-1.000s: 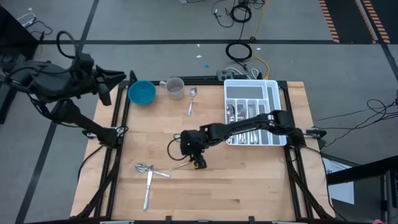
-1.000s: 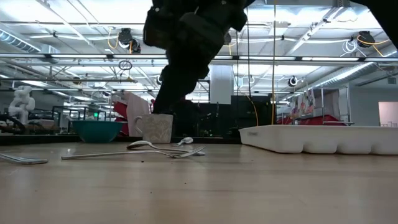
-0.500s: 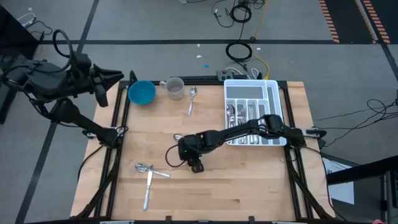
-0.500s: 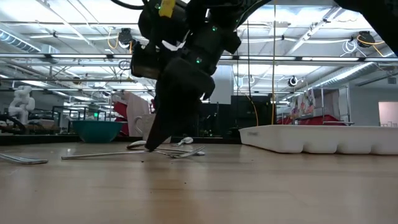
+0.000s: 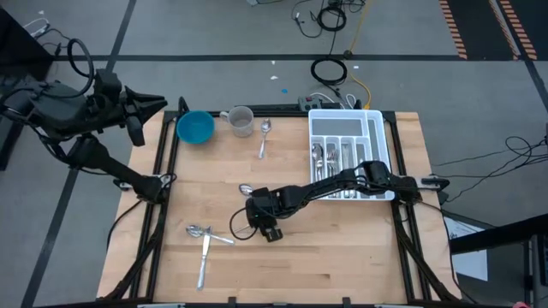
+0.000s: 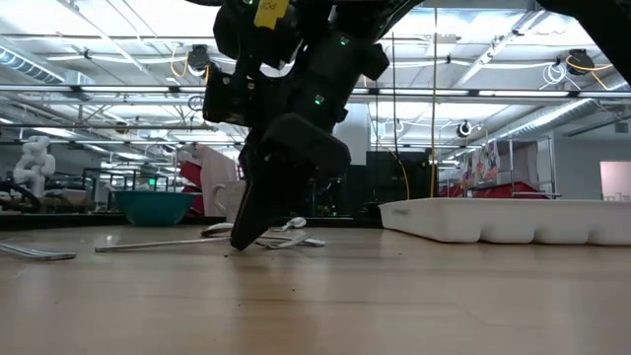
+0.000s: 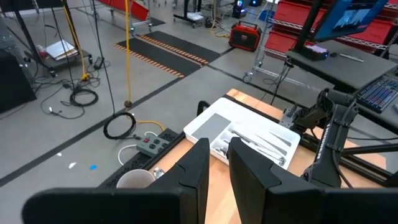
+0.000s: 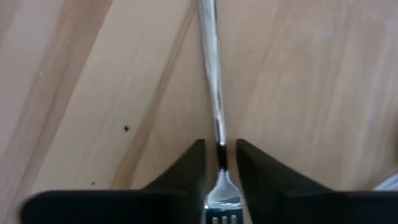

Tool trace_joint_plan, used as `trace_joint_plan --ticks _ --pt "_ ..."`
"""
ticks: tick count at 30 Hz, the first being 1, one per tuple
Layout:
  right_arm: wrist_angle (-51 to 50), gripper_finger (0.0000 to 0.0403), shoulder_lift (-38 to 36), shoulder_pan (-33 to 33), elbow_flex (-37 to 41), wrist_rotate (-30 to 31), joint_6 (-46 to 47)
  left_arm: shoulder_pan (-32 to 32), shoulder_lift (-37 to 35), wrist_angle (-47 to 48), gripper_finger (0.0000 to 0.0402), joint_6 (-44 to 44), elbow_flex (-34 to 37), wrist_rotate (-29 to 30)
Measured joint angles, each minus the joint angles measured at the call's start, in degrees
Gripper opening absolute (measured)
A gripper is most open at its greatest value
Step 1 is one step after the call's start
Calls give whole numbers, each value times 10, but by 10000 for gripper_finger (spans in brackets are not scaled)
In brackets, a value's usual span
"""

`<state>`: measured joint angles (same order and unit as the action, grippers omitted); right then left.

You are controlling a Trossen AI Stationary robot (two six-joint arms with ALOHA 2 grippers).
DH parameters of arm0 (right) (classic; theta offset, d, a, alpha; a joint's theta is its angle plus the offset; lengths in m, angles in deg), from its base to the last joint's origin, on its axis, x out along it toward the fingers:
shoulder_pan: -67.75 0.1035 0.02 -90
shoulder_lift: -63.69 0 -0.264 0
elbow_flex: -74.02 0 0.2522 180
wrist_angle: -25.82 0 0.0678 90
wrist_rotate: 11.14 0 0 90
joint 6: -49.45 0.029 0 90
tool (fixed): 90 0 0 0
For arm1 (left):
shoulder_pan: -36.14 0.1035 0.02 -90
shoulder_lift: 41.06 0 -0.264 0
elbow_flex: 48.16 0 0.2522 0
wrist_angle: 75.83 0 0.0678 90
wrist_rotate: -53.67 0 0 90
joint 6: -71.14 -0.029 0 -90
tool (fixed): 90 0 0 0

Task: Sort silverware
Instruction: Put the fork in the silverware tray

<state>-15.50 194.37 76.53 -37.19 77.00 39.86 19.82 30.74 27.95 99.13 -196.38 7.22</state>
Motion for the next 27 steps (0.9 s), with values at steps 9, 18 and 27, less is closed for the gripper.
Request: trace_joint_plan --ticks 9,18,27 --pt "-12 3 -2 0 0 1 38 0 0 0 66 -19 0 0" --pt "-12 1 -57 2 -6 17 67 0 0 0 66 -19 0 0" --pt "-227 0 -182 -3 -8 172 -72 0 -1 0 66 -19 0 -1"
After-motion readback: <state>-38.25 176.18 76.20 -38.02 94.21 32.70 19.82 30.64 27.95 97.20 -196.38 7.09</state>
